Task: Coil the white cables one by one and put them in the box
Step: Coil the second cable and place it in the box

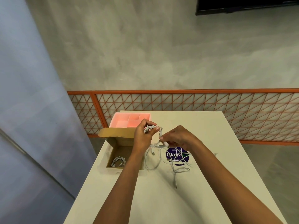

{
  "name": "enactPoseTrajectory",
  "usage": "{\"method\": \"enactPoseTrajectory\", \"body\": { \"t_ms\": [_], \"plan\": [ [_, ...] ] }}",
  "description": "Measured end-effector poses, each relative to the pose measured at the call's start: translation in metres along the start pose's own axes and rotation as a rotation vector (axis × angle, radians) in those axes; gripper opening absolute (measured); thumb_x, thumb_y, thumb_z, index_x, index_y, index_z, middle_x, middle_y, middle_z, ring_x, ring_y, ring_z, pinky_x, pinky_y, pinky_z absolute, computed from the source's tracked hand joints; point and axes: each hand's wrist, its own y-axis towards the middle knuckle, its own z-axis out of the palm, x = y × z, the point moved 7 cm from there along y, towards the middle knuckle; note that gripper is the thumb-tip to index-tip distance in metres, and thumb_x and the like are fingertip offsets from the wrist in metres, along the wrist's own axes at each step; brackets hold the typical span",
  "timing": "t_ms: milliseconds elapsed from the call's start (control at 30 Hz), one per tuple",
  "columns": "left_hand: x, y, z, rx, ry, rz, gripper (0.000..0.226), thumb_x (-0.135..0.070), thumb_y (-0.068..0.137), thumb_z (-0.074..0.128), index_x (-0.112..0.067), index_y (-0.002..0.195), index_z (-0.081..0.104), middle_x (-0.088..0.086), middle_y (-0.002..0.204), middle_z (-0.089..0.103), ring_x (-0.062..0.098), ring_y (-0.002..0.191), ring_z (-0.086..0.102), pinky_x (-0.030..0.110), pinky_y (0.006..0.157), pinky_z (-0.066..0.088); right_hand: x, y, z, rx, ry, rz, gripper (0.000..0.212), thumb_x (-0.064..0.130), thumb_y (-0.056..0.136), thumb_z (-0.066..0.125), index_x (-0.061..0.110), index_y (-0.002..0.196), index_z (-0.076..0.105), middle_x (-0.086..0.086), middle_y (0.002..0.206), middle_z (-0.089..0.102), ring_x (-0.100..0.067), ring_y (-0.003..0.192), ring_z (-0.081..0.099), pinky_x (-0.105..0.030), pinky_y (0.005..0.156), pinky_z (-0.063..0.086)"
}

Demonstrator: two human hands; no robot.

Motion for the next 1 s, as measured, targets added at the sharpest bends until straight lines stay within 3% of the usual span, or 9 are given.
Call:
{"method": "enactPoseTrajectory", "body": {
  "t_ms": [133,267,467,600,667,733,800,1000],
  "plan": [
    [0.002,0.000,0.002,0.010,-0.003,0.000,0.016,-0.008,0.082,0.071,-0.018,0.086,0.059,0.003,0.092,0.064,0.018,0.091,0.060,0.032,0.078,0.052,0.005,0.000,-0.003,0.007,-0.108,-0.029,0.027,0.004,0.079,0.072,-0.015,0.098,0.067,-0.009,0.058,0.054,-0.014,0.049,0.048,-0.023,0.055,0.047],
    [-0.002,-0.001,0.006,0.098,-0.026,0.014,0.009,-0.006,0.084,0.067,-0.012,0.089,0.063,-0.002,0.092,0.064,0.008,0.084,0.059,0.021,0.070,0.048,0.008,-0.002,-0.002,0.053,-0.163,-0.036,0.025,0.003,0.084,0.066,-0.016,0.100,0.066,-0.017,0.073,0.059,-0.018,0.056,0.048,-0.027,0.060,0.043],
    [0.005,0.000,0.007,0.174,0.033,-0.037,0.007,-0.013,0.086,0.067,-0.017,0.091,0.069,-0.006,0.094,0.066,0.012,0.080,0.059,0.026,0.055,0.046,0.015,-0.007,-0.004,0.079,-0.225,-0.083,0.022,0.001,0.093,0.052,-0.007,0.105,0.068,-0.003,0.061,0.055,-0.011,0.059,0.041,-0.020,0.056,0.034],
    [0.001,0.003,0.003,0.091,0.103,0.031,0.006,-0.008,0.085,0.067,-0.011,0.090,0.065,0.001,0.094,0.065,0.010,0.087,0.060,0.024,0.072,0.049,0.019,-0.010,-0.005,0.082,-0.274,-0.180,0.022,0.003,0.092,0.054,0.001,0.107,0.071,-0.007,0.081,0.060,-0.014,0.077,0.044,-0.024,0.069,0.037],
    [0.000,0.004,0.002,0.070,0.147,0.068,0.006,-0.008,0.085,0.067,-0.011,0.090,0.064,0.005,0.096,0.065,0.011,0.091,0.059,0.019,0.079,0.046,0.020,-0.013,-0.005,0.088,-0.286,-0.240,0.021,0.005,0.092,0.055,0.005,0.105,0.072,-0.007,0.079,0.061,-0.018,0.082,0.046,-0.027,0.074,0.038],
    [-0.001,0.005,-0.001,0.067,0.185,0.072,0.006,-0.009,0.086,0.066,-0.012,0.091,0.064,0.001,0.096,0.065,0.000,0.089,0.058,0.010,0.076,0.044,0.020,-0.015,-0.004,0.109,-0.275,-0.287,0.020,0.005,0.092,0.056,0.007,0.102,0.073,-0.002,0.064,0.053,-0.021,0.078,0.043,-0.029,0.073,0.036],
    [-0.001,0.008,-0.004,0.093,0.205,0.057,0.006,-0.011,0.086,0.066,-0.013,0.092,0.063,-0.004,0.094,0.064,-0.007,0.086,0.056,0.006,0.075,0.044,0.019,-0.017,-0.005,0.119,-0.270,-0.305,0.020,0.005,0.093,0.056,0.007,0.101,0.073,0.000,0.061,0.051,-0.022,0.077,0.041,-0.028,0.069,0.035],
    [-0.006,0.009,-0.008,0.148,0.089,-0.002,0.006,-0.013,0.087,0.065,-0.015,0.092,0.064,-0.006,0.090,0.064,0.005,0.085,0.059,0.016,0.073,0.046,0.019,-0.019,-0.014,0.104,-0.382,-0.377,0.016,0.012,0.092,0.060,0.017,0.096,0.075,0.003,0.076,0.065,-0.004,0.080,0.056,-0.023,0.072,0.041]
  ]
}}
